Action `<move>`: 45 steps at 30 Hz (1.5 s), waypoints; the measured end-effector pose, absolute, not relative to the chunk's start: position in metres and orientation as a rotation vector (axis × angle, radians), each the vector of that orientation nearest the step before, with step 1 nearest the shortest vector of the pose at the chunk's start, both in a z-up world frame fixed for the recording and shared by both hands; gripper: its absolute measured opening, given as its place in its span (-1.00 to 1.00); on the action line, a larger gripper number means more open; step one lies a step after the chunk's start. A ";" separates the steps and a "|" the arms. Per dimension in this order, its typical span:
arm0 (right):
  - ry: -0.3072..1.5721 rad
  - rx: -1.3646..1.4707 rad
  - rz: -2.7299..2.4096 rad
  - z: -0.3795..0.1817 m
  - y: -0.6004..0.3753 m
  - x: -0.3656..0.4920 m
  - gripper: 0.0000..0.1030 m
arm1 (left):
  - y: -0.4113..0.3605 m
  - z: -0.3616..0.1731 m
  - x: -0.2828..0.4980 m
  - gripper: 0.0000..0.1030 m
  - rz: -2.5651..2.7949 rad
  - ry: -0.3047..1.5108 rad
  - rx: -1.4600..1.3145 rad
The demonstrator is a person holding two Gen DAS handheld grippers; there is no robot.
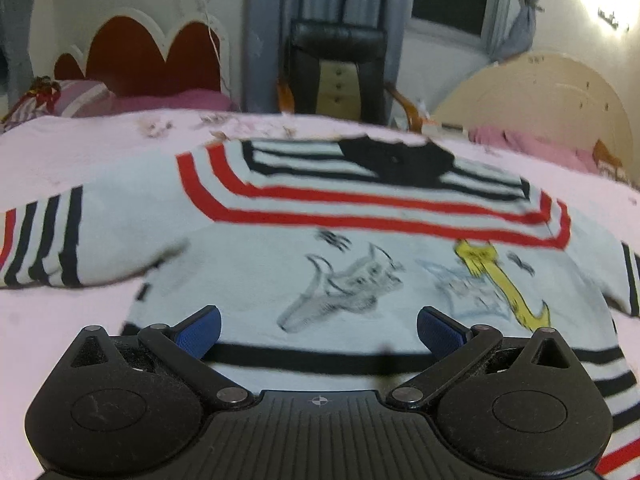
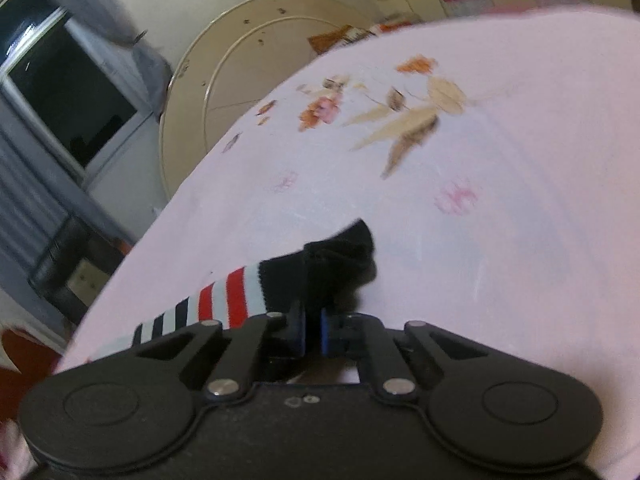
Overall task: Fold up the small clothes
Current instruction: 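Carry the cuff across the sweater body with the right gripper while the left gripper comes to take it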
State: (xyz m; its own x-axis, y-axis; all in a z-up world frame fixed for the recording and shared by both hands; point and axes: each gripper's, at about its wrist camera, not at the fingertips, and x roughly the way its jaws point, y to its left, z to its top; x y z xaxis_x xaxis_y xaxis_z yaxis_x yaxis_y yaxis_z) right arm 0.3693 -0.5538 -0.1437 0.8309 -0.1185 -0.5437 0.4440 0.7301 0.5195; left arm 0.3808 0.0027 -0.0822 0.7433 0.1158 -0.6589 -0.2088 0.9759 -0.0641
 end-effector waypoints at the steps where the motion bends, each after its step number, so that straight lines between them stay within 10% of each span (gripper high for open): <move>1: 0.507 0.653 -0.326 -0.139 -0.549 0.371 -0.86 | 0.009 -0.083 0.381 1.00 0.181 0.698 -0.143; 28: 0.650 0.113 0.397 -0.118 -0.128 0.430 -0.84 | 0.135 -0.087 0.385 0.99 0.160 0.716 -0.247; 30: 0.677 0.061 0.412 -0.128 -0.115 0.431 -0.72 | 0.134 -0.086 0.387 0.99 0.142 0.713 -0.266; 33: 0.622 -0.021 0.428 -0.117 -0.109 0.415 -0.02 | 0.124 -0.084 0.397 0.99 0.078 0.704 -0.315; 36: 0.543 0.013 0.439 -0.100 -0.134 0.388 -0.05 | 0.102 -0.086 0.419 0.98 -0.033 0.699 -0.378; 38: 0.555 0.073 0.404 -0.094 -0.157 0.379 -0.16 | 0.083 -0.091 0.438 0.18 -0.125 0.718 -0.440; 45: 0.562 0.272 0.256 -0.090 -0.236 0.356 -0.13 | 0.019 -0.122 0.505 0.10 -0.296 0.830 -0.633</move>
